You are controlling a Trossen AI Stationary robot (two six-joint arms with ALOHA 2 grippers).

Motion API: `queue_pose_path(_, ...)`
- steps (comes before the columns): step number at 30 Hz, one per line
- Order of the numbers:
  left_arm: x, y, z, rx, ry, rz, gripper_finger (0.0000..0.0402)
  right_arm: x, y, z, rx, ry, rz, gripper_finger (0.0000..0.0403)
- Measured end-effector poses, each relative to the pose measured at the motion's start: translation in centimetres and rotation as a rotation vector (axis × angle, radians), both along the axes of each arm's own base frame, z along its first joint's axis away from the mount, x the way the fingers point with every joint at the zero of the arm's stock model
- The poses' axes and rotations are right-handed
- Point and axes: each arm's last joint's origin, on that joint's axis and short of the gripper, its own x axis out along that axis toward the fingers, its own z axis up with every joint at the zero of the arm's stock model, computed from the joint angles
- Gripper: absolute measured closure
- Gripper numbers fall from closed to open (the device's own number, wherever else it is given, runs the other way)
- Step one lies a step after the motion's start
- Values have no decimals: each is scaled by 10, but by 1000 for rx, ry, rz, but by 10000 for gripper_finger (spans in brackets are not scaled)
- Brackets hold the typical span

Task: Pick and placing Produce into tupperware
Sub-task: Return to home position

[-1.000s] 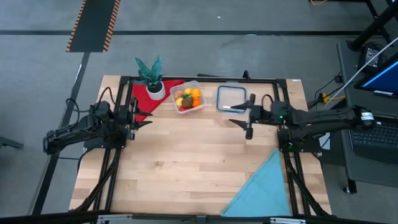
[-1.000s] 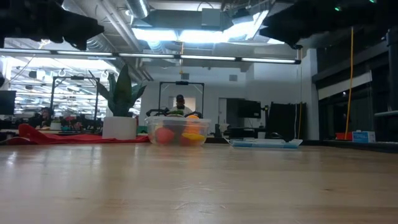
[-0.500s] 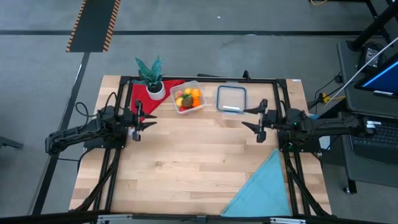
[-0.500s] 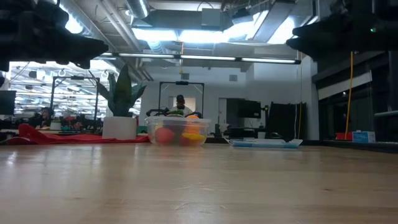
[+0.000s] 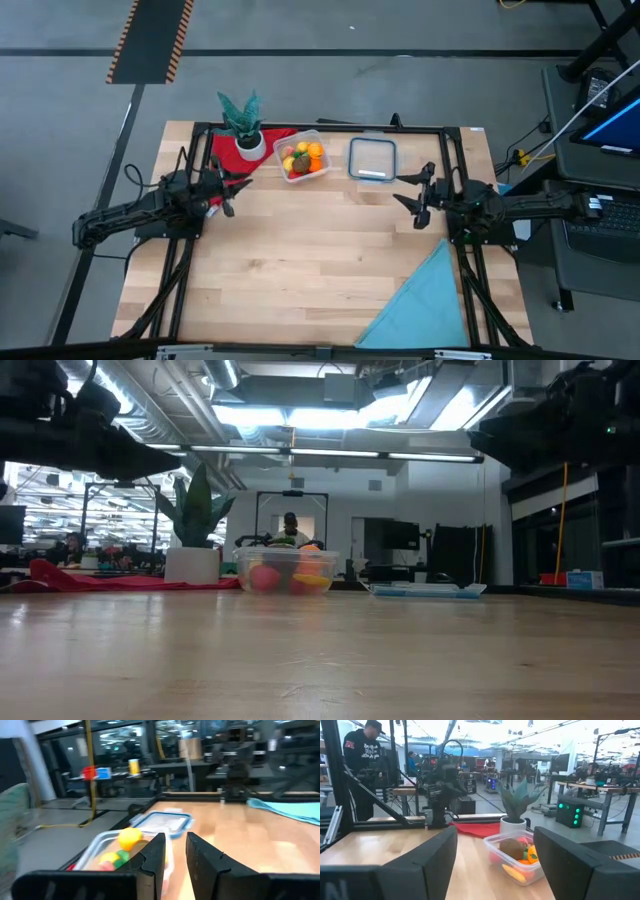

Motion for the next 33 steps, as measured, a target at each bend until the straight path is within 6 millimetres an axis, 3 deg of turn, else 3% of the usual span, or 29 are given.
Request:
queue_pose_path(7, 0, 1, 0, -2, -3, 25, 344, 1, 0, -5, 101, 28, 15, 140)
queue_pose_path(25, 0, 1, 0, -3, -3, 26, 374, 0, 0, -5, 76, 41, 12, 140)
queue_pose_path(33, 0, 1, 0, -4, -3, 26, 387, -13, 6, -6, 37, 64, 183, 140)
